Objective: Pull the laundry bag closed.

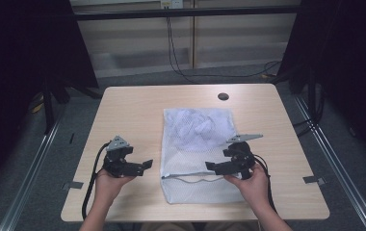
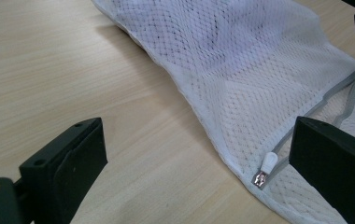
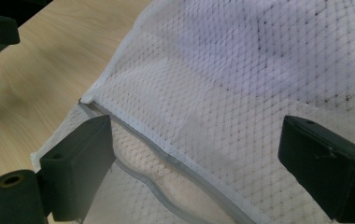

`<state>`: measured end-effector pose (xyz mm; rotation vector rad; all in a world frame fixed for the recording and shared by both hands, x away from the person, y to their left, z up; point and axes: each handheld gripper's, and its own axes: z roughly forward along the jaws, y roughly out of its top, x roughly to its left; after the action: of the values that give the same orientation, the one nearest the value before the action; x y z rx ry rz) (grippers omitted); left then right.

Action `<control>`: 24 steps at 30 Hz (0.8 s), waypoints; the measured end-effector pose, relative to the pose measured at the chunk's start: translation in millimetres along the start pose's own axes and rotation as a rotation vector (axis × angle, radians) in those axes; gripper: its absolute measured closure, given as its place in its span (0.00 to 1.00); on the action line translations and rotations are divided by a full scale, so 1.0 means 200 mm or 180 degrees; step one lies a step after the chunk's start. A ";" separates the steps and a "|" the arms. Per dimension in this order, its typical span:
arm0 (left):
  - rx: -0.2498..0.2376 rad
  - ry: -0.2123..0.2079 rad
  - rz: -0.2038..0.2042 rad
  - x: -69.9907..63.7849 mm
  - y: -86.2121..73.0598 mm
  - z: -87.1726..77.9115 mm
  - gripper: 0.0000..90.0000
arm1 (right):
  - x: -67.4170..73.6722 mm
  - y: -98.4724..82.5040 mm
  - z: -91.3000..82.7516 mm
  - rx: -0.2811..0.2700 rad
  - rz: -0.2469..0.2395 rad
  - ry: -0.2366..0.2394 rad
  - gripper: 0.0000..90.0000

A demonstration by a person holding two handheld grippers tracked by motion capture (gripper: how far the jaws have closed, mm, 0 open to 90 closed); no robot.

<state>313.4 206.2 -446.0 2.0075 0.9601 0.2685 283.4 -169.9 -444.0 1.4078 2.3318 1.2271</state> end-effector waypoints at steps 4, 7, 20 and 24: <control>0.0015 0.0001 0.0004 0.00 0.00 0.00 0.04 | 0.02 0.01 0.03 0.0043 -0.0011 0.0022 0.12; 0.0001 -0.0021 -0.0002 0.00 0.00 -0.01 0.04 | 0.04 0.02 0.06 0.0068 0.0011 0.0045 0.12; 0.0042 -0.0029 0.0009 0.00 0.00 -0.02 0.05 | 0.12 0.05 0.14 0.0164 0.0016 0.0153 0.16; 0.0045 -0.0031 0.0003 0.01 -0.01 -0.02 0.05 | 0.14 0.06 0.17 0.0200 0.0017 0.0180 0.17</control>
<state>311.7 210.0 -444.7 2.0205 0.9576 0.2528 292.9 -124.6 -451.1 1.4172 2.4261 1.2209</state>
